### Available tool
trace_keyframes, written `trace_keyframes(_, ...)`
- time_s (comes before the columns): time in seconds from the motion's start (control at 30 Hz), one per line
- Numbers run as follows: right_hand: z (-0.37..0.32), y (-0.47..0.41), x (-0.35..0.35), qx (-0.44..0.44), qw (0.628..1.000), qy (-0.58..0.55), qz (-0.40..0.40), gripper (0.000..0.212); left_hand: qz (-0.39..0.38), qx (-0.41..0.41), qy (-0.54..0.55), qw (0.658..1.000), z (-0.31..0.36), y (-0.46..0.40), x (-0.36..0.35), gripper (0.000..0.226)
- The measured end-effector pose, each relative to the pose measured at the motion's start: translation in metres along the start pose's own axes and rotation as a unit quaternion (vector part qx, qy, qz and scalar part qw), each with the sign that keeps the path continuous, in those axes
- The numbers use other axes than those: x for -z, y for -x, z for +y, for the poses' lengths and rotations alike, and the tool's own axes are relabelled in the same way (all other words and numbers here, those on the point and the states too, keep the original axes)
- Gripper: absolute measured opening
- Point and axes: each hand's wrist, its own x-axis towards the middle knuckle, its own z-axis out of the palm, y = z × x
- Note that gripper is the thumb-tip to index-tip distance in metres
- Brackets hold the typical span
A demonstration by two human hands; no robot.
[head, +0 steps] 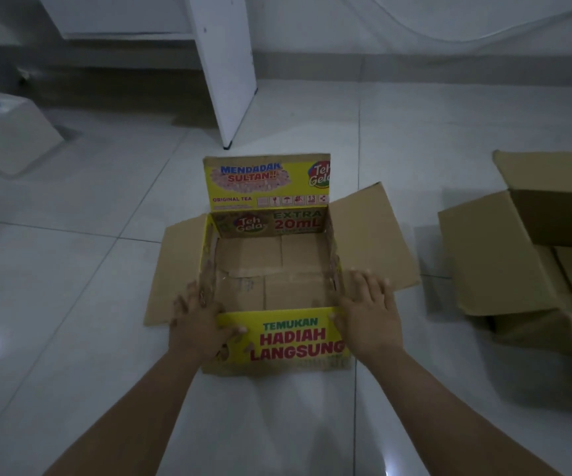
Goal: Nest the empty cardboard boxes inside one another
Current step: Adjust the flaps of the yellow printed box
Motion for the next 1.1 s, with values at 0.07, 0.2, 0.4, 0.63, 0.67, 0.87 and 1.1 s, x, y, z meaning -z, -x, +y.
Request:
trace_keyframes(0.07, 0.009, -0.006, -0.005, -0.028, 0.998, -0.008, -0.050, 0.040, -0.005, -0.017, 0.006, 1.000, 0.004, -0.011, 0.003, 0.077)
trace_keyframes(0.2, 0.011, -0.013, -0.012, -0.062, 0.994, -0.049, -0.071, 0.039, -0.022, -0.022, 0.008, 0.999, 0.016, -0.034, 0.009, 0.077)
trace_keyframes(0.4, 0.015, -0.028, -0.011, -0.107, 0.986, -0.108, -0.062, 0.038, -0.006, -0.025, 0.027, 0.999, 0.027, -0.053, 0.007, 0.076)
trace_keyframes(0.63, 0.011, -0.035, -0.008, -0.107, 0.987, -0.108, -0.057, 0.038, -0.003, -0.035, 0.051, 0.998, 0.023, -0.063, 0.005, 0.089)
trace_keyframes(0.67, 0.008, -0.034, -0.010, -0.109, 0.986, -0.115, -0.054, 0.038, -0.010, -0.038, 0.054, 0.998, 0.021, -0.065, 0.007, 0.091)
trace_keyframes(0.87, 0.003, -0.034, -0.011, -0.126, 0.981, -0.136, -0.054, 0.038, -0.029, -0.041, 0.029, 0.998, 0.019, -0.068, 0.015, 0.095)
trace_keyframes(1.1, 0.023, -0.012, 0.023, -0.076, 0.987, -0.130, -0.051, 0.050, -0.056, -0.016, -0.054, 0.997, 0.039, -0.054, 0.035, 0.096)
